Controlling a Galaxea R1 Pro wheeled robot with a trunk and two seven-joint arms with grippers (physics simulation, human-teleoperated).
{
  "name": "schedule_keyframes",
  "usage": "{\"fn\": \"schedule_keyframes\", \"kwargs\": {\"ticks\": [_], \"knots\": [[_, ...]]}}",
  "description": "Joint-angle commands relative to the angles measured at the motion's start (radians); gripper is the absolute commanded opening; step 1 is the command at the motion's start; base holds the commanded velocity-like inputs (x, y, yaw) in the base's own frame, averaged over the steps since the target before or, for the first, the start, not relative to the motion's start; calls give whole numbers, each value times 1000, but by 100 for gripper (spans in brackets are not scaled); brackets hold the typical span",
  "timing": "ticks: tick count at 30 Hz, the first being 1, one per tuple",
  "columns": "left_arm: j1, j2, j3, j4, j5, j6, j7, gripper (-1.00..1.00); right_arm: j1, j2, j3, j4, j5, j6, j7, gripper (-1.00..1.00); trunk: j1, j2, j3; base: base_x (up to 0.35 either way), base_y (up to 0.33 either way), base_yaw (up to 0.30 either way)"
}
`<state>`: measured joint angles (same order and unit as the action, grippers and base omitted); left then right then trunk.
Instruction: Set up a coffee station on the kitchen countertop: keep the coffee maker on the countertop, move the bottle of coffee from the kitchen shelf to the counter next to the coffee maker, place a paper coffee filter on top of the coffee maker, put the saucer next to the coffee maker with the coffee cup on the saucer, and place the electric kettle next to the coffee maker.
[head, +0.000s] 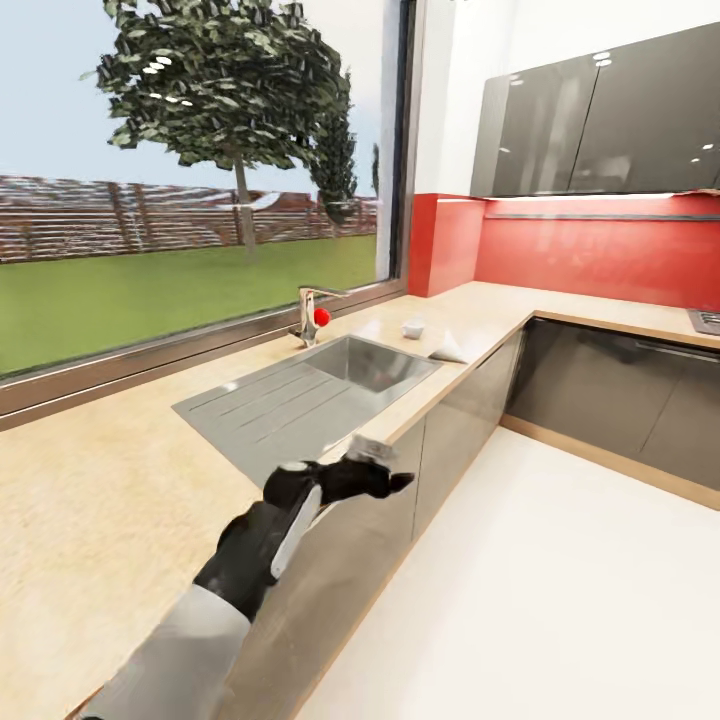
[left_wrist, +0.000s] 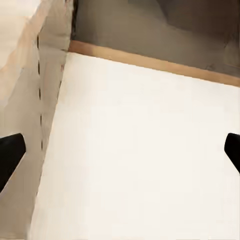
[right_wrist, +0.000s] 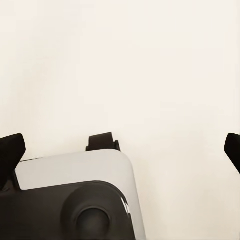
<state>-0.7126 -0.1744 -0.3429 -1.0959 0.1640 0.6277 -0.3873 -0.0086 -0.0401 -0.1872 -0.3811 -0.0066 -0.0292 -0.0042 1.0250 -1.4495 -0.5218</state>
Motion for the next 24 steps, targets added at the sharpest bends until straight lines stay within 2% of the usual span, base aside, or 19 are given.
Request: {"fn": "schedule_keyframes", "kwargs": {"ticks": [1,4,9,11,12,13,14,16,24], "knots": [[14,0,3,-4,17,26,1,100,-1,0,-2,1,1,-3,0,100,0,-1,-1,0,0,0],[-49,2,9,-2,31,74,2,100,-1,0,0,1,14,-3,0,100,0,-1,-1,0,0,0],[-138,6,17,10,49,96,3,100,-1,0,1,1,58,-3,5,100,0,-1,-1,0,0,0],[-158,9,34,11,52,98,4,100,-1,-1,0,1,85,-4,6,100,0,-1,-1,0,0,0],[-168,10,52,12,52,99,5,100,-1,-1,0,1,100,-4,4,100,0,-1,-1,0,0,0],[-180,12,89,12,52,100,6,100,-1,-1,0,1,115,-4,4,100,0,-1,-1,0,0,0],[-181,15,119,9,50,101,6,100,-1,-1,-1,1,122,-4,3,100,0,-1,-1,0,0,0],[-177,27,145,2,41,101,7,100,-1,-1,-1,1,129,-4,3,100,0,-1,-1,0,0,0],[-174,39,148,1,39,102,6,100,-1,-1,-1,1,129,-4,2,100,0,-1,-1,33,0,0]]}}
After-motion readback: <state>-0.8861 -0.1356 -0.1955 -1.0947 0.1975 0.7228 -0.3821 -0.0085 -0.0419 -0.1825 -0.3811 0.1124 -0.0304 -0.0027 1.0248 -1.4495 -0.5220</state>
